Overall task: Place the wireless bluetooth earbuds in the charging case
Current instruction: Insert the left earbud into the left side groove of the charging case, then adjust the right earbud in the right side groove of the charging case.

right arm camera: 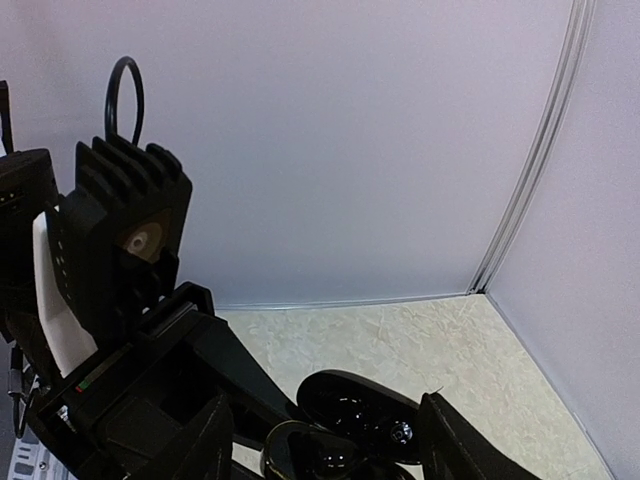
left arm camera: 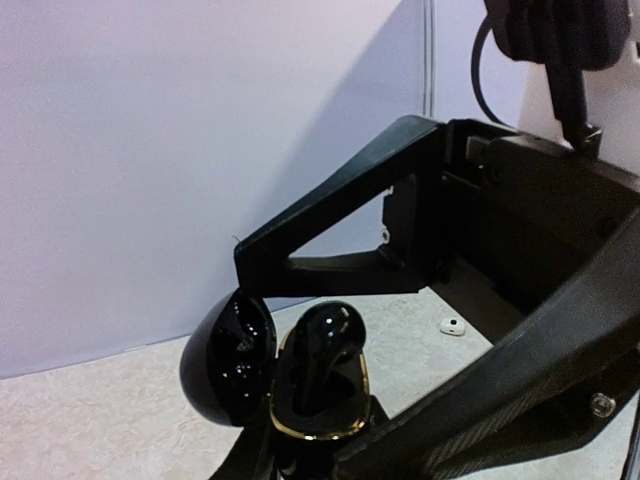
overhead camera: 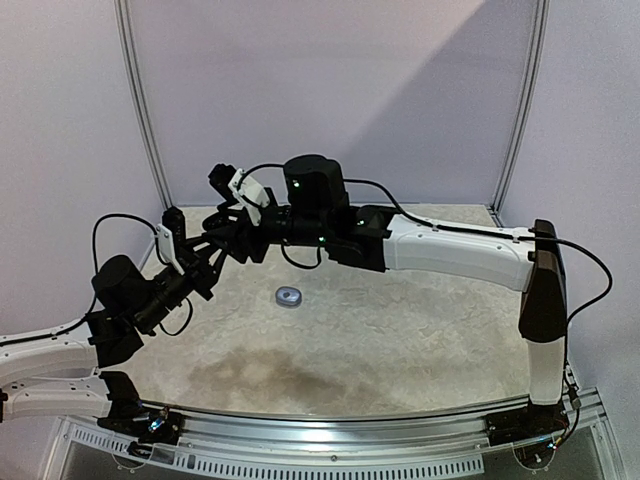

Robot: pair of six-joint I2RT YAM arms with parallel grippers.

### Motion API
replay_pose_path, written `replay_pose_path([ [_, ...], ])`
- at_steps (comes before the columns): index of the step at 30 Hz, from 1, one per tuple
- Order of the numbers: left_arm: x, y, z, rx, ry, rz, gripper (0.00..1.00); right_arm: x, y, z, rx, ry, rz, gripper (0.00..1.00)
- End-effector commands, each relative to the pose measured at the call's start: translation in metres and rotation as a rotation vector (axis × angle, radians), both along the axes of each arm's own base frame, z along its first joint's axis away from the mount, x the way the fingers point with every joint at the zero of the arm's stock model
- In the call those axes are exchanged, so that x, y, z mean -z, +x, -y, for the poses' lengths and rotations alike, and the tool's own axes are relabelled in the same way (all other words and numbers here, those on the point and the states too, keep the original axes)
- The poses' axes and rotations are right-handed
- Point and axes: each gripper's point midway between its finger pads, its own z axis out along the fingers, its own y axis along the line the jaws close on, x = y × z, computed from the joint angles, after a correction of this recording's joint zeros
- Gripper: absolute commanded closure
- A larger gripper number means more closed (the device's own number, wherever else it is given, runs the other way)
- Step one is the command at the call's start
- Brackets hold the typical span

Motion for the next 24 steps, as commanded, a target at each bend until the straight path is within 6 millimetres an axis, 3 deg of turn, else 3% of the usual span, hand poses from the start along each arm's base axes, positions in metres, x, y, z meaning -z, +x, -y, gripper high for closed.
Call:
replay_pose_path([
  [1, -0.019, -0.009, 0.007, 0.063, -0.036, 0.037, 1.0, -0.021, -0.004, 0.009, -0.025, 0.0, 0.048, 0.34],
  [10, -0.015, -0.01, 0.007, 0.076, -0.043, 0.019, 1.0, -0.051, -0.016, 0.02, -0.067, 0.029, 0.121, 0.29],
  [18, -0.014, -0.011, 0.008, 0.088, -0.047, 0.009, 1.0, -0.075, -0.049, 0.033, -0.215, 0.05, 0.139, 0.27],
  [21, -0.014, -0.012, 0.009, 0.095, -0.046, 0.008, 1.0, -0.08, -0.056, 0.044, -0.283, 0.033, 0.122, 0.33],
  [24, -0.014, -0.02, 0.015, 0.15, -0.03, 0.027, 1.0, -0.081, -0.055, 0.059, -0.32, -0.012, 0.071, 0.48],
])
